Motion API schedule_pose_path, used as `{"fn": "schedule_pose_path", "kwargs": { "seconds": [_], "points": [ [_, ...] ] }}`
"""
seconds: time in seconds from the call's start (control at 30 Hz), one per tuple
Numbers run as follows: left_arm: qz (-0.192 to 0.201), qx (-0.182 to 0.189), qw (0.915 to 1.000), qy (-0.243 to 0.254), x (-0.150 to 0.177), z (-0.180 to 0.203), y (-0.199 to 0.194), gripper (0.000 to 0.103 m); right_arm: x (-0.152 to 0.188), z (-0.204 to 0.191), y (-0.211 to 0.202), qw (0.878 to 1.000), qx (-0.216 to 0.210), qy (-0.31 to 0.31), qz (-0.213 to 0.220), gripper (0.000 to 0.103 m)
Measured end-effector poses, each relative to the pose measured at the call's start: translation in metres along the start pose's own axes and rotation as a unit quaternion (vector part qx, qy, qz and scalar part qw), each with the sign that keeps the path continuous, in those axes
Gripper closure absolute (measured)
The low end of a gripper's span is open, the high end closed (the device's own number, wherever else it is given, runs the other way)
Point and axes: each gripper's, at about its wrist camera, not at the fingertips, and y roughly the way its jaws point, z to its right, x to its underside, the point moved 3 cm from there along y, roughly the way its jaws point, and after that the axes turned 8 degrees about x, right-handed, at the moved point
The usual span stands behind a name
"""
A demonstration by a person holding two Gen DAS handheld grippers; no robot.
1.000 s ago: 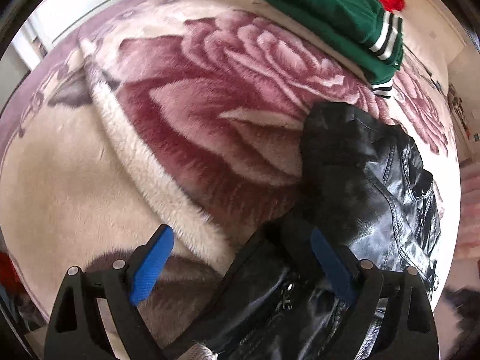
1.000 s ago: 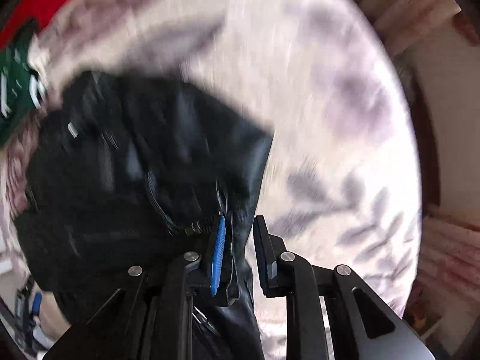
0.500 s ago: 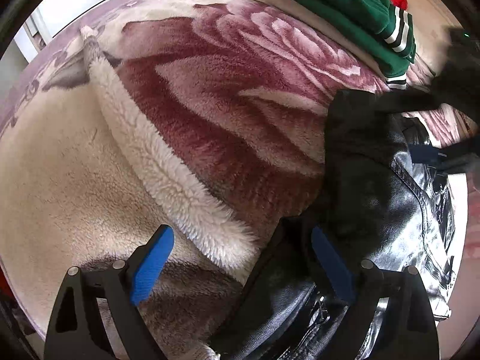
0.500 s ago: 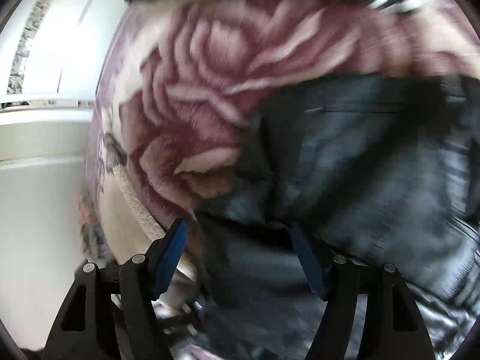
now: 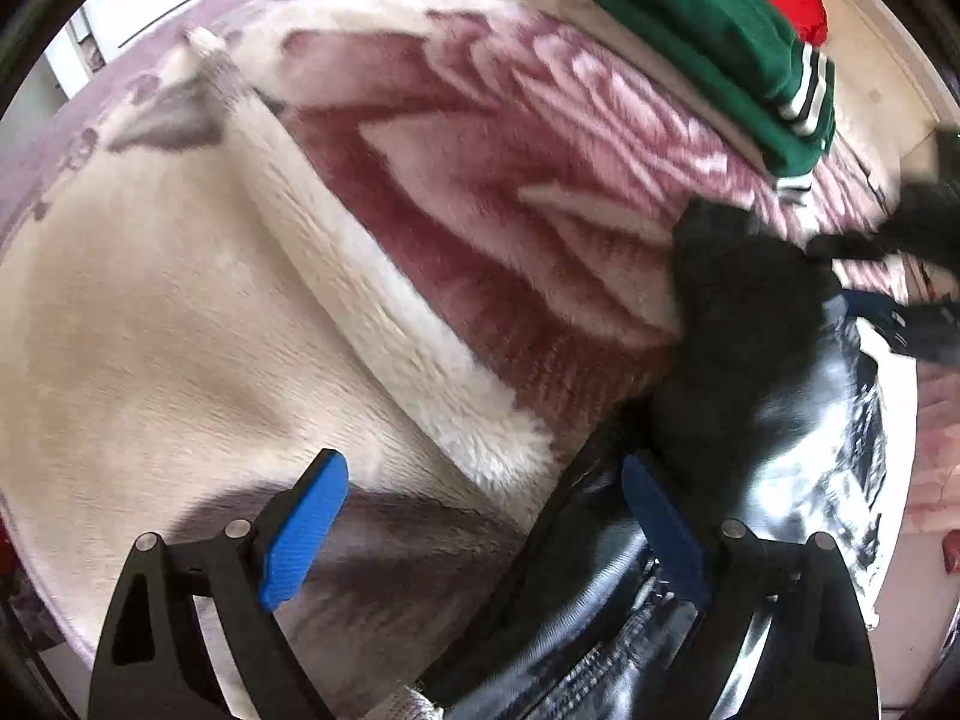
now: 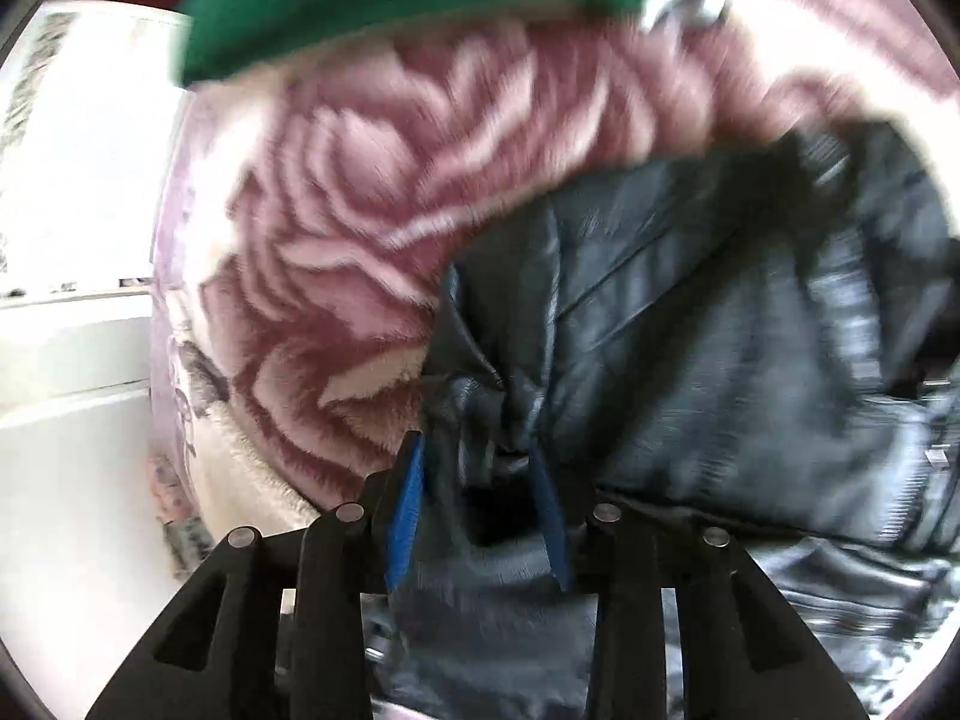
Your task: Fold large clothes
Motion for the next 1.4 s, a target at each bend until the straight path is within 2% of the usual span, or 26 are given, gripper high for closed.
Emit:
{"fn": "schedule_pose_path", "kwargs": {
  "seconds": [0.07,0.13,0.17,0.23,0.27,0.33,0.4,0.43,0.53,0.6,0.63,0.7,0.8,0.87,0.9,1.0,1.13,1.27,1.4],
  "points": [
    [0.012,0.009,0.9998,0.011,-0.013,0.009,-0.014,0.010,0.015,0.022,-0.037,0.999,0.015,0.007,0.036,0.066],
    [0.021,0.027,0.9985,0.043,-0.031,0.031,-0.021,0.010,0.028,0.053,-0.059,0.998,0.018,0.032,0.049,0.065],
    [0.020,0.037,0.9968,0.068,-0.040,0.047,-0.019,0.010,0.044,0.080,-0.070,0.997,0.024,0.060,0.053,0.065],
    [0.007,0.032,0.9921,0.121,-0.052,0.078,0.000,0.010,0.070,0.125,-0.080,0.992,0.038,0.112,0.051,0.065],
    [-0.004,0.014,0.9890,0.147,-0.056,0.090,0.017,0.010,0.084,0.150,-0.086,0.988,0.045,0.136,0.049,0.065],
    [-0.025,-0.029,0.9836,0.176,-0.062,0.100,0.053,0.008,0.117,0.191,-0.086,0.980,0.047,0.188,0.049,0.065],
    [-0.051,-0.053,0.9802,0.184,-0.062,0.094,0.089,0.006,0.151,0.231,-0.087,0.968,0.044,0.243,0.052,0.065],
    [-0.057,-0.051,0.9810,0.178,-0.063,0.089,0.099,0.000,0.163,0.244,-0.082,0.964,0.042,0.258,0.054,0.065],
    [-0.054,-0.020,0.9866,0.153,-0.061,0.073,0.104,0.000,0.187,0.274,-0.064,0.957,0.022,0.284,0.055,0.065],
    [-0.048,-0.021,0.9859,0.159,-0.059,0.071,0.102,0.000,0.190,0.291,-0.043,0.956,0.025,0.289,0.055,0.075],
    [-0.047,-0.024,0.9856,0.161,-0.057,0.070,0.100,0.000,0.188,0.298,-0.030,0.957,0.030,0.286,0.050,0.087],
    [-0.047,-0.032,0.9850,0.163,-0.056,0.070,0.097,0.000,0.185,0.309,-0.010,0.953,0.029,0.300,0.036,0.091],
    [-0.031,-0.058,0.9800,0.188,-0.059,0.085,0.073,0.000,0.188,0.312,-0.033,0.954,0.006,0.297,0.038,0.081],
    [-0.015,-0.053,0.9788,0.197,-0.056,0.096,0.052,0.000,0.201,0.319,-0.062,0.951,-0.009,0.301,0.064,0.045],
    [-0.014,-0.040,0.9782,0.203,-0.049,0.103,0.039,0.000,0.210,0.324,-0.074,0.950,-0.012,0.304,0.073,0.041],
    [-0.029,-0.017,0.9726,0.230,-0.020,0.124,0.016,0.000,0.244,0.344,-0.100,0.946,-0.021,0.316,0.075,0.040],
    [-0.095,0.021,0.9572,0.273,0.060,0.165,0.006,0.000,0.306,0.365,-0.115,0.940,-0.028,0.336,0.045,0.040],
    [-0.187,0.063,0.9301,0.310,0.169,0.198,0.007,0.000,0.353,0.381,-0.125,0.937,-0.030,0.347,0.038,0.030],
    [-0.256,0.090,0.9031,0.333,0.269,0.230,0.024,0.000,0.370,0.398,-0.125,0.932,-0.033,0.358,0.040,0.030]
  ]
}}
